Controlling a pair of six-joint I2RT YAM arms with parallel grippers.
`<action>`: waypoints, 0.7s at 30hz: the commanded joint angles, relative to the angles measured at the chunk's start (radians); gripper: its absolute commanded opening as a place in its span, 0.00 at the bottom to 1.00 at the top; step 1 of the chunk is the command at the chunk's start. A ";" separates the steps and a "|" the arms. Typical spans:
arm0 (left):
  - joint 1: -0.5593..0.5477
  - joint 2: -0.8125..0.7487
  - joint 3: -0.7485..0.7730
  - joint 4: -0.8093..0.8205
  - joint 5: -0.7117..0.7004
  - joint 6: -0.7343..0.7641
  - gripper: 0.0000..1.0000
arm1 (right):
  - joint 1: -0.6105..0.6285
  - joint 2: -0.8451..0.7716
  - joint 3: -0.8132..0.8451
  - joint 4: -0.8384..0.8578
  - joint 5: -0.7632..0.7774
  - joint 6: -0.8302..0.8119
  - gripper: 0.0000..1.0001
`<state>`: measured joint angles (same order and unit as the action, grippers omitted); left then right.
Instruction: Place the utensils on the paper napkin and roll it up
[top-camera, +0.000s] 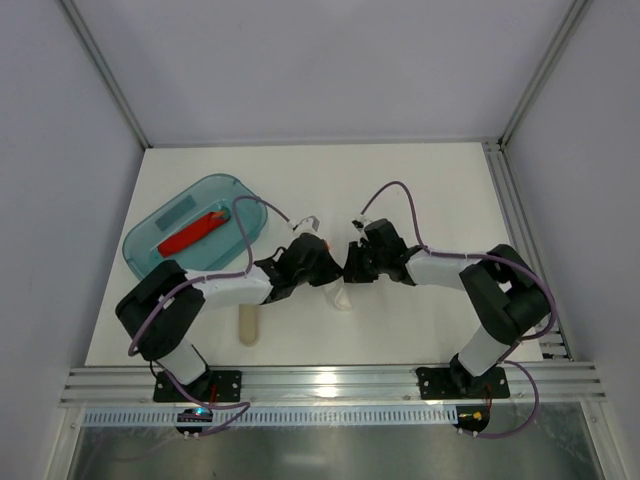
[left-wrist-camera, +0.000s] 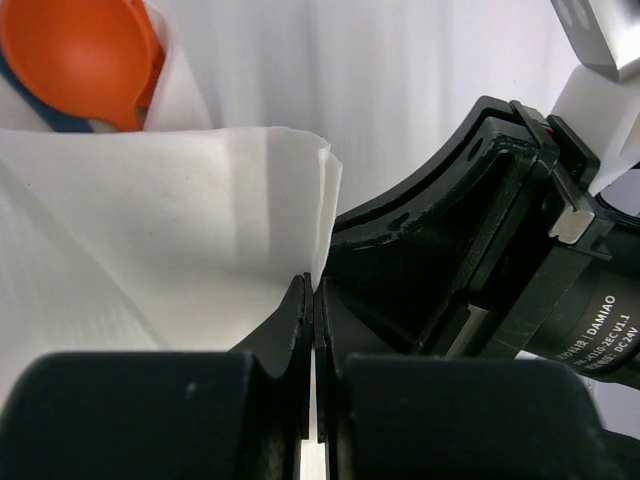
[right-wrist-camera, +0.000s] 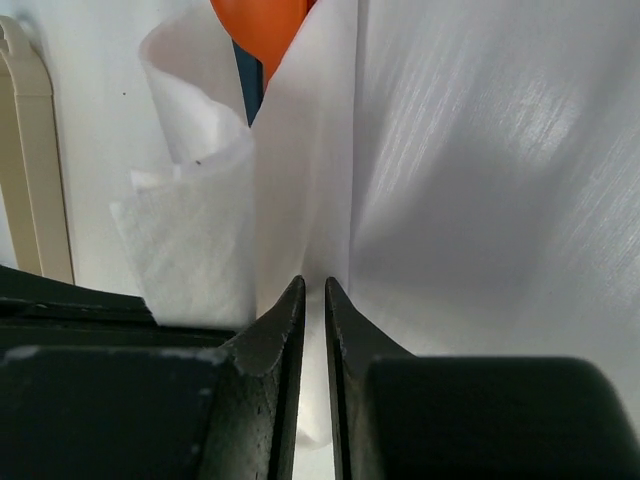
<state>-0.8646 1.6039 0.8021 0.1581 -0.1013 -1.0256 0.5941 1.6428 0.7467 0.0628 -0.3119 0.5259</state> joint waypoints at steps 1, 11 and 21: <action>-0.005 0.016 0.013 0.116 0.038 0.022 0.00 | -0.002 0.012 0.000 0.077 -0.024 0.006 0.15; -0.005 0.070 0.034 0.150 0.084 0.039 0.00 | 0.000 -0.011 -0.021 0.075 -0.020 0.017 0.15; -0.005 0.097 0.062 0.107 0.068 0.044 0.01 | -0.002 -0.155 -0.086 -0.030 0.083 0.036 0.37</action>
<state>-0.8646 1.6833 0.8219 0.2279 -0.0357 -1.0012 0.5823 1.5604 0.6765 0.0456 -0.2394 0.5377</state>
